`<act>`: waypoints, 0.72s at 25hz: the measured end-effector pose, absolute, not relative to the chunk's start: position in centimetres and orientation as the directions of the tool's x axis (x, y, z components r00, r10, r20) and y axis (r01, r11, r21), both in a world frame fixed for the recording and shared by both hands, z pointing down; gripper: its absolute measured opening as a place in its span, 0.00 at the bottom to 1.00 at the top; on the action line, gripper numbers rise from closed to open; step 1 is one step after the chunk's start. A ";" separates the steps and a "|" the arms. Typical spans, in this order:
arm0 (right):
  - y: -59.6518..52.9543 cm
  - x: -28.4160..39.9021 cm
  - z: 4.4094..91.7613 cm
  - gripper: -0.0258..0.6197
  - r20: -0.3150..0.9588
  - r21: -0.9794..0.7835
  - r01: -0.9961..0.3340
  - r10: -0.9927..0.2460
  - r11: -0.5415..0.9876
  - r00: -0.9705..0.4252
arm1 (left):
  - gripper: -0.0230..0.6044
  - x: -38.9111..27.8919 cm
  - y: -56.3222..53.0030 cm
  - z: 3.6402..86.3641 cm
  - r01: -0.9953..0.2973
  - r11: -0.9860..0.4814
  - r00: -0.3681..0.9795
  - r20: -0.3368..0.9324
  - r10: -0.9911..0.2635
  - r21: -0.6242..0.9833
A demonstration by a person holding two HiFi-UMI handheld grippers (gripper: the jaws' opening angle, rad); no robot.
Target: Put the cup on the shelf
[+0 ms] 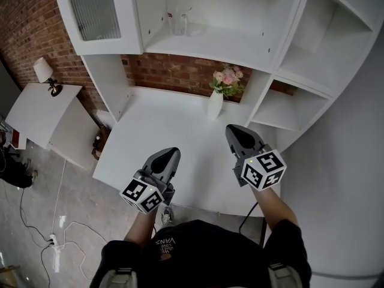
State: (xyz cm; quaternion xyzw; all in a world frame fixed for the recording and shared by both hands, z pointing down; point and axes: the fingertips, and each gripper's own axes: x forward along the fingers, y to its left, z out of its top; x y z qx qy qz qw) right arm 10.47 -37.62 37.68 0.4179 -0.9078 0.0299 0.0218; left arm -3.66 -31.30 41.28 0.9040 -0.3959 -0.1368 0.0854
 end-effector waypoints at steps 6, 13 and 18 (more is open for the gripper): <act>-35.4 12.6 41.2 0.04 0.097 -0.130 -0.759 -0.753 0.638 -0.650 | 0.05 -2.4 -30.2 42.0 -0.735 -0.620 0.600 -0.162 -0.783 0.276; -32.8 14.1 43.8 0.04 0.115 -0.193 -0.756 -0.751 0.625 -0.650 | 0.05 -1.1 -28.2 42.7 -0.755 -0.596 0.582 -0.139 -0.801 0.274; -30.9 14.5 45.0 0.04 0.127 -0.222 -0.744 -0.738 0.630 -0.663 | 0.05 0.0 -26.4 43.2 -0.762 -0.593 0.584 -0.120 -0.803 0.262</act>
